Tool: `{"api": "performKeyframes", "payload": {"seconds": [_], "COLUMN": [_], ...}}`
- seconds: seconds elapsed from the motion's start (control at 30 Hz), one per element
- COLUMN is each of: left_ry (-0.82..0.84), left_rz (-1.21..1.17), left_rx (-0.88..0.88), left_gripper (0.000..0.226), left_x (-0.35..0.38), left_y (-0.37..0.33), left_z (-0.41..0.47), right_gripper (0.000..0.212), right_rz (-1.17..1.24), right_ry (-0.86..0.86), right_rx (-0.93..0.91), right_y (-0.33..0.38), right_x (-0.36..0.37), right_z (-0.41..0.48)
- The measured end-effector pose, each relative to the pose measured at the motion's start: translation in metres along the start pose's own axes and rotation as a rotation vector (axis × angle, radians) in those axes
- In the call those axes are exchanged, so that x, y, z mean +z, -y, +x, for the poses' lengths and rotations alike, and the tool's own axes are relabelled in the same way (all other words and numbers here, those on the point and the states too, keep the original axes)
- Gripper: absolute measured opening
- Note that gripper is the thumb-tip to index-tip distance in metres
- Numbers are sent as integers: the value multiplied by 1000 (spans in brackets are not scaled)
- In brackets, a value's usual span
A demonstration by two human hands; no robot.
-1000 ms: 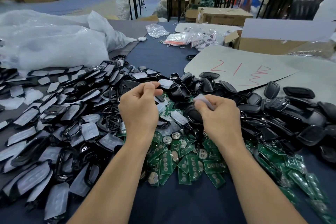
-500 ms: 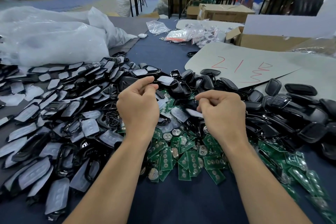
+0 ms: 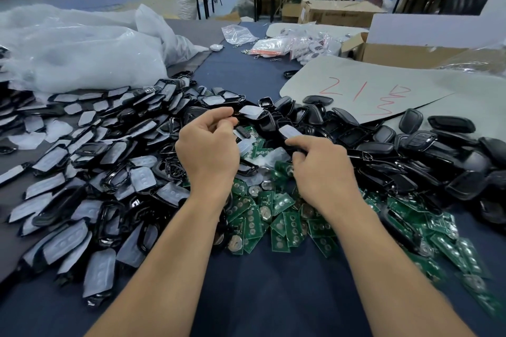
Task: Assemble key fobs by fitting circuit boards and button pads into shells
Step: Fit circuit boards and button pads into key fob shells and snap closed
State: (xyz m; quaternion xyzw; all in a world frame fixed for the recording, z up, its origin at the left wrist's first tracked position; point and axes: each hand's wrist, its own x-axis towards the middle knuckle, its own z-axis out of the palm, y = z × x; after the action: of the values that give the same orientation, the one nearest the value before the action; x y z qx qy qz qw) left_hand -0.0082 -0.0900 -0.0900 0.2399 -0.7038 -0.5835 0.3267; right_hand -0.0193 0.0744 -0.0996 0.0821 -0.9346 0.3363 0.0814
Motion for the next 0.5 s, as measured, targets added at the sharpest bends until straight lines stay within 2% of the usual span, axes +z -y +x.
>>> {"api": "performKeyframes", "payload": {"seconds": [0.1,0.23,0.3,0.37,0.43,0.5], "left_ry": [-10,-14,-12,-6,8,32], "left_rz": [14,24,38,71,124,172], "left_rx": [5,12,25,45,65,100], "left_gripper": [26,24,24,25,24,22], "left_x": [-1,-2,-2,-2,-1,1], "left_y": [0,0,1,2,2,3], "left_z": [0,-1,-2,-4,-6,-8], "right_gripper": [23,19,36,45,45,44], "right_rz": [43,-25,-163,-285,-281,-224], "right_ry": [-81,-71,33,201,305,320], "right_rx": [16,-11,28,78,76,48], "right_y": [1,2,-5,-12,-18,-19], "right_x": [-5,-12,-18,-23,-27,-32], "right_z": [0,2,6,11,15,16]}}
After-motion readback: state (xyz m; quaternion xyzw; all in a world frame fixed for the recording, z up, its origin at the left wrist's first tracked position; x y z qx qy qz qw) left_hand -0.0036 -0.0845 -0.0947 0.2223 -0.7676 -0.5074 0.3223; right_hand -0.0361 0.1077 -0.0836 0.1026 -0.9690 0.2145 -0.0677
